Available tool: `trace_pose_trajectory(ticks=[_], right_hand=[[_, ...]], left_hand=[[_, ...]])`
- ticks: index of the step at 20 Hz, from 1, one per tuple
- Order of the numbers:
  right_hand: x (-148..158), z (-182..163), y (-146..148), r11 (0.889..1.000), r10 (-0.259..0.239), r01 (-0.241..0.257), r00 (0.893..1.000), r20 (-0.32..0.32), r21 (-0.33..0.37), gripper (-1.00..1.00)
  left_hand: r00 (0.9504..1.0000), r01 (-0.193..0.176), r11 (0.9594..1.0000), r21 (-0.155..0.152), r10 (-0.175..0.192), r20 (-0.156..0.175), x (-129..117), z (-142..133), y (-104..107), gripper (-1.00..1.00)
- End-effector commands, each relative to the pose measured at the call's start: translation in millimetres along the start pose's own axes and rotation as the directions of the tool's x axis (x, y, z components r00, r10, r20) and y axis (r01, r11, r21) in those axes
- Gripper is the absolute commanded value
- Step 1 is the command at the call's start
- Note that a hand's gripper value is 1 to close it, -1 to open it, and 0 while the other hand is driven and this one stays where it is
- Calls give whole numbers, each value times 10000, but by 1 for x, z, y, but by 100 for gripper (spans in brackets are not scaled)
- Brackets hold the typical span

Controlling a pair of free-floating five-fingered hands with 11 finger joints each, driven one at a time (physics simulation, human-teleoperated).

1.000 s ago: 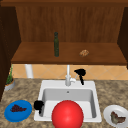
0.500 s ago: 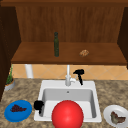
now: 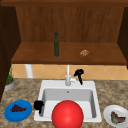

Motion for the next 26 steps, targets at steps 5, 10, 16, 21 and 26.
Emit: trace_pose_trajectory(ticks=[5,10,16,21,26], right_hand=[[-1,-9,-17,9977,264,-223,9976,-640,642,-100],[2,13,-19,9974,495,-551,9922,-1147,-465,-100],[2,10,-40,9966,707,-754,9894,-1266,-330,-100],[0,-35,-53,9968,574,-513,9932,-1013,618,-100],[-7,-90,-55,9944,778,-684,9897,-1203,809,-100]], left_hand=[[10000,0,10000,0,0,0,0,0,0,0],[10000,0,10000,0,0,0,0,0,0,0],[10000,0,10000,0,0,0,0,0,0,0],[10000,0,10000,0,0,0,0,0,0,0],[10000,0,10000,0,0,0,0,0,0,0]])
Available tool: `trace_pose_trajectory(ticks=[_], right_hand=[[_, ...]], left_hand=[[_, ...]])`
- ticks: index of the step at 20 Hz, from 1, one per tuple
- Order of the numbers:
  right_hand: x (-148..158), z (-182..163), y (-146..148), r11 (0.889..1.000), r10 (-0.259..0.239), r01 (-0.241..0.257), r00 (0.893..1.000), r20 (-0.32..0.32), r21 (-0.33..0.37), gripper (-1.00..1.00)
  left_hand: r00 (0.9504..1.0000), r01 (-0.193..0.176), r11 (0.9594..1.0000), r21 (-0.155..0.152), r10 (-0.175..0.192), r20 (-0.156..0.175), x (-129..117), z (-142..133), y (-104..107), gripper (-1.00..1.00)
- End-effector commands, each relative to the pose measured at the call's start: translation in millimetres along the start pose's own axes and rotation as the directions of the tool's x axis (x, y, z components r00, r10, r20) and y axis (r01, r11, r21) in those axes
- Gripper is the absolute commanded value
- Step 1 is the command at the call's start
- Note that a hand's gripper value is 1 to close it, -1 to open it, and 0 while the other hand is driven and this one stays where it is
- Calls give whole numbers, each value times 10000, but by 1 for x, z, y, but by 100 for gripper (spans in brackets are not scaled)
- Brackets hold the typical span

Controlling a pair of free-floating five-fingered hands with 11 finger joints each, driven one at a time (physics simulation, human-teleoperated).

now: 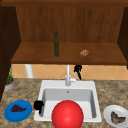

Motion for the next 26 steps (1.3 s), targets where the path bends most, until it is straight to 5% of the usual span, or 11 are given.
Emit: trace_pose_trajectory(ticks=[1,9,11,13,14,16,17,20,26], right_hand=[[-4,-41,-2,9984,391,-389,9992,-26,417,-100],[-12,-111,6,9963,226,-278,9977,641,818,-100],[-15,-120,5,9823,-138,-49,9951,984,1873,-100],[-15,-128,2,9511,-668,292,9914,1124,3073,-100],[-15,-132,1,9300,-904,465,9904,1042,3647,100],[-18,-129,8,8884,-1239,603,9860,1112,4551,100],[-21,-124,16,8790,-1703,1005,9792,1100,4661,100],[-28,-111,26,9248,-1930,1457,9758,1033,3516,100],[-35,-92,55,9686,-2343,2186,9620,1405,1182,100]], left_hand=[[10000,0,10000,0,0,0,0,0,0,0],[10000,0,10000,0,0,0,0,0,0,0],[10000,0,10000,0,0,0,0,0,0,0],[10000,0,10000,0,0,0,0,0,0,0],[10000,0,10000,0,0,0,0,0,0,0],[10000,0,10000,0,0,0,0,0,0,0],[10000,0,10000,0,0,0,0,0,0,0],[10000,0,10000,0,0,0,0,0,0,0],[10000,0,10000,0,0,0,0,0,0,0]])
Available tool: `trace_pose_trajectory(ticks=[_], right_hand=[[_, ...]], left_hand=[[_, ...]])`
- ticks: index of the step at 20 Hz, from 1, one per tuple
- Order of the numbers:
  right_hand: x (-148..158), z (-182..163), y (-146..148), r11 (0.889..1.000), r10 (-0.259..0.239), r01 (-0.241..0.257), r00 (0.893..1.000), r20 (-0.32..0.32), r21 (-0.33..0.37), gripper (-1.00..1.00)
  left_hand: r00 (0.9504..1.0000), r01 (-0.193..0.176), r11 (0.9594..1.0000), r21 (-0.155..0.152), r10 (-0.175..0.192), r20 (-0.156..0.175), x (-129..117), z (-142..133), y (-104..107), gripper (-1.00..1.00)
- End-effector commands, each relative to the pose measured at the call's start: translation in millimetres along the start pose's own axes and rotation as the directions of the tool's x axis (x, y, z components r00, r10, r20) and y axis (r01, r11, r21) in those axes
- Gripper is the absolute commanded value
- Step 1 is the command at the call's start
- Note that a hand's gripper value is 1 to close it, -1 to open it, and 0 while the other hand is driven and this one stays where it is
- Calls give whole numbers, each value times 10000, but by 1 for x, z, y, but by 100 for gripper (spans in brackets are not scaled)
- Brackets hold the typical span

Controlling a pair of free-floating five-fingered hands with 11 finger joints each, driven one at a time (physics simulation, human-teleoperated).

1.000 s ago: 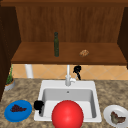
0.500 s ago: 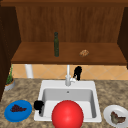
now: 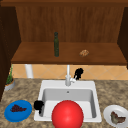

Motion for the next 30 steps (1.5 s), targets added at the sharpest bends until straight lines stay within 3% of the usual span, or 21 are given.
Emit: trace_pose_trajectory(ticks=[1,4,11,15,20,27,29,30], right_hand=[[-13,-13,29,9990,-92,97,9999,113,-437,100],[-16,-16,36,9898,-211,267,9989,407,-1400,100],[-21,-18,42,9695,-463,632,9960,763,-2370,100],[-22,-19,46,9605,-949,1179,9903,1017,-2522,100],[-25,-13,48,9492,-1152,1454,9858,1219,-2790,100],[-28,-11,47,9387,-1184,1590,9820,1472,-3058,100],[-23,-11,30,9479,-1119,1403,9872,1135,-2861,100],[-18,4,29,9423,-869,1223,9883,1254,-3115,100]], left_hand=[[10000,0,10000,0,0,0,0,0,0,0],[10000,0,10000,0,0,0,0,0,0,0],[10000,0,10000,0,0,0,0,0,0,0],[10000,0,10000,0,0,0,0,0,0,0],[10000,0,10000,0,0,0,0,0,0,0],[10000,0,10000,0,0,0,0,0,0,0],[10000,0,10000,0,0,0,0,0,0,0],[10000,0,10000,0,0,0,0,0,0,0]])
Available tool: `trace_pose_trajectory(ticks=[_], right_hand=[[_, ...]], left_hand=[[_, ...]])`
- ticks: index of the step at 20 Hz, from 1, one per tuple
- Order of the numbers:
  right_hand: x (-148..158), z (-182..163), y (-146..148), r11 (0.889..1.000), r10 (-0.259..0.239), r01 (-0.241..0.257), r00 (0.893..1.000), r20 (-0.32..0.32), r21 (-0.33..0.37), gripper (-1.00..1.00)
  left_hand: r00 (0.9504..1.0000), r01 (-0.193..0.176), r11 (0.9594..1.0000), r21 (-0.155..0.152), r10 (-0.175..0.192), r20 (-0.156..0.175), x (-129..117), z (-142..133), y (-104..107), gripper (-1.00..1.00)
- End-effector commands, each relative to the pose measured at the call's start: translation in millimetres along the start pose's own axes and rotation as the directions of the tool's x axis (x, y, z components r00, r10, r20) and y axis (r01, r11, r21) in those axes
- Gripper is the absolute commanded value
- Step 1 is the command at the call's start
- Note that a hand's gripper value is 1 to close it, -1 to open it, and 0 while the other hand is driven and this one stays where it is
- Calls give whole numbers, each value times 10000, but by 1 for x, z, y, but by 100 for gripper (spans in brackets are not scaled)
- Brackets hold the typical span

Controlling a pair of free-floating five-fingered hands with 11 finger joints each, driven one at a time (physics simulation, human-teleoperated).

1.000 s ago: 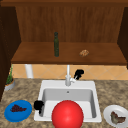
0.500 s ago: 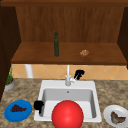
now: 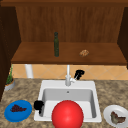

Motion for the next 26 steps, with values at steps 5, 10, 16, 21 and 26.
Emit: trace_pose_trajectory(ticks=[5,10,16,21,26], right_hand=[[-1,-7,-4,9998,-152,154,9997,-197,149,-100],[0,-2,-6,9997,198,-201,9997,160,140,-100],[-11,24,-28,9990,318,-331,9987,408,310,-100],[-31,36,-33,10000,-79,76,9981,607,39,-100],[-53,58,-30,9973,-105,162,9967,799,-710,-100]], left_hand=[[10000,0,10000,0,0,0,0,0,0,0],[10000,0,10000,0,0,0,0,0,0,0],[10000,0,10000,0,0,0,0,0,0,0],[10000,0,10000,0,0,0,0,0,0,0],[10000,0,10000,0,0,0,0,0,0,0]])
